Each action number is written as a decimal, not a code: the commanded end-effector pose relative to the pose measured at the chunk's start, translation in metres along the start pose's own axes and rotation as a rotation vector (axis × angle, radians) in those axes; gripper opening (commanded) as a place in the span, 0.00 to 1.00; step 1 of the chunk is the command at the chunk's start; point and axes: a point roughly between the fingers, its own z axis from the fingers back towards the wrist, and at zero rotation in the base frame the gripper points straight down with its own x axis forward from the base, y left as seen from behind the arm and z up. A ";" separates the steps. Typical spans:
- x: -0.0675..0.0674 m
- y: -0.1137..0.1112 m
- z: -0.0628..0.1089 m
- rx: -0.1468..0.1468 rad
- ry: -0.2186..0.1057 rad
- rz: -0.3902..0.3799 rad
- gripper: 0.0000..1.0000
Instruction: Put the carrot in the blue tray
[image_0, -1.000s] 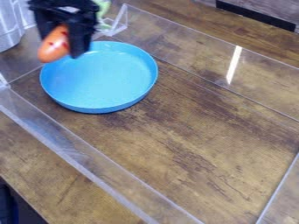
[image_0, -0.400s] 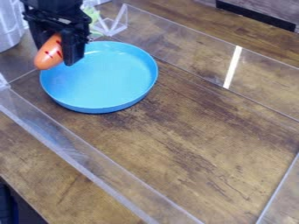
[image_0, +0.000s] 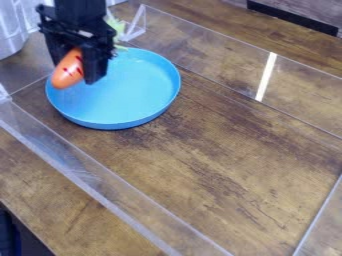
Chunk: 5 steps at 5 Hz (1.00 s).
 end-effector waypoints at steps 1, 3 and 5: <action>0.006 -0.005 0.001 0.011 -0.024 -0.016 0.00; 0.013 0.006 0.009 0.004 -0.035 -0.010 1.00; 0.023 0.034 0.031 0.005 -0.060 0.008 1.00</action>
